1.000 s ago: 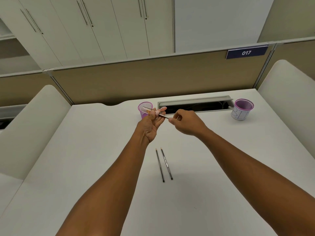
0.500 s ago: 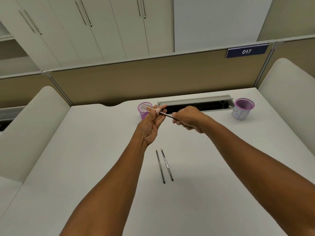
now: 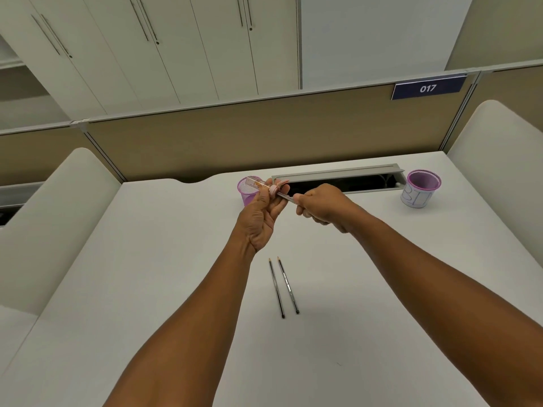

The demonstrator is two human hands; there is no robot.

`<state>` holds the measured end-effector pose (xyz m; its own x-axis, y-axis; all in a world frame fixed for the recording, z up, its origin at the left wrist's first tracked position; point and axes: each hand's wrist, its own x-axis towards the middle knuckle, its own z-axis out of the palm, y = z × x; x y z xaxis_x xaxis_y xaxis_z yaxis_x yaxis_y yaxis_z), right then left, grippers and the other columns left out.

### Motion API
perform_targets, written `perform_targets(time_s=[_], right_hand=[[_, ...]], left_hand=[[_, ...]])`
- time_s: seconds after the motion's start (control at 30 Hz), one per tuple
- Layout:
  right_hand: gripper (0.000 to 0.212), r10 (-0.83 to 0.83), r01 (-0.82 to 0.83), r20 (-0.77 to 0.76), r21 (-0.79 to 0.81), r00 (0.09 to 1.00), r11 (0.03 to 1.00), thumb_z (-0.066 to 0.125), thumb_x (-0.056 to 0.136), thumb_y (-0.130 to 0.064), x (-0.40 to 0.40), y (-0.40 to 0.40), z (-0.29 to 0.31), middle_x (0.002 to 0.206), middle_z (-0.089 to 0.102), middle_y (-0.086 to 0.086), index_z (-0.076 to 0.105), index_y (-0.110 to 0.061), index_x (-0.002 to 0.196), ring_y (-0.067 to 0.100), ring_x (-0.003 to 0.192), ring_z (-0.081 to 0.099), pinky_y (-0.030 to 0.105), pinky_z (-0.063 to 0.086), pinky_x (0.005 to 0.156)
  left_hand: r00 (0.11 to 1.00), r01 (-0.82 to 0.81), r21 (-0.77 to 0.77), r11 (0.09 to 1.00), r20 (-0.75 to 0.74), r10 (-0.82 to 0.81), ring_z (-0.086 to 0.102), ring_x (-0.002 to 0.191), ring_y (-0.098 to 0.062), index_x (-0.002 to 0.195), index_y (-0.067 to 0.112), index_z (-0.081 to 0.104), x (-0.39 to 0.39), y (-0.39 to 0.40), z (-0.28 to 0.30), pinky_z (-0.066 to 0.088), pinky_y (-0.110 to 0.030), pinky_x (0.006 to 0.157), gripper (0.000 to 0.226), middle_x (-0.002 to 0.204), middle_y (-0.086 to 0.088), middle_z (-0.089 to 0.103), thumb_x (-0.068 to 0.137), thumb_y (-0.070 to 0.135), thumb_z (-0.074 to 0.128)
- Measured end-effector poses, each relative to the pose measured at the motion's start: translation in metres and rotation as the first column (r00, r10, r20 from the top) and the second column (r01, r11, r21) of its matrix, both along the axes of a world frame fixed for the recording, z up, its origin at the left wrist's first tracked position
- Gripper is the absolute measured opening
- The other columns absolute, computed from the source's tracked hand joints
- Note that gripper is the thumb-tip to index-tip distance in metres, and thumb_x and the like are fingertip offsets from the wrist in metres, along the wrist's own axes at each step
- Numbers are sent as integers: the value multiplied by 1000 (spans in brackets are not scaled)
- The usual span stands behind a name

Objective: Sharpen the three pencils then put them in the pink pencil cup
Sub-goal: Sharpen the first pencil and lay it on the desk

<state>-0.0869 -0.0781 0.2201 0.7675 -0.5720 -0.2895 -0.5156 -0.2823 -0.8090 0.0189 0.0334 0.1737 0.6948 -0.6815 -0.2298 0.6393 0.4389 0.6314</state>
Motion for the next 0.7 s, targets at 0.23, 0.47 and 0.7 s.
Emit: perform_targets(time_s=[0.23, 0.47, 0.7], right_hand=[[21, 120, -100, 18, -436, 993, 895, 54, 95, -37, -1, 3, -18, 89, 64, 0, 60, -17, 98, 18, 79, 58, 29, 45, 63], [27, 27, 0, 28, -689, 999, 725, 45, 97, -29, 1, 11, -24, 73, 54, -1, 64, -13, 84, 20, 64, 52, 27, 30, 54], [36, 39, -40, -65, -6, 997, 999, 50, 98, -33, 6, 0, 6, 76, 62, 9, 69, -5, 87, 15, 61, 46, 26, 36, 54]], left_hand=[[999, -41, 9, 999, -6, 41, 70, 100, -28, 132, 2, 48, 5, -2, -3, 55, -39, 91, 33, 129, -23, 60, 100, 9, 47], [999, -19, 0, 1000, -39, 19, 71, 98, -27, 125, 1, 52, 2, -5, -6, 55, -38, 89, 27, 113, -19, 69, 100, 10, 47], [997, -51, 11, 999, -53, 52, 68, 104, -30, 121, 2, 54, 2, -6, -8, 54, -39, 91, 23, 119, -21, 67, 101, 10, 47]])
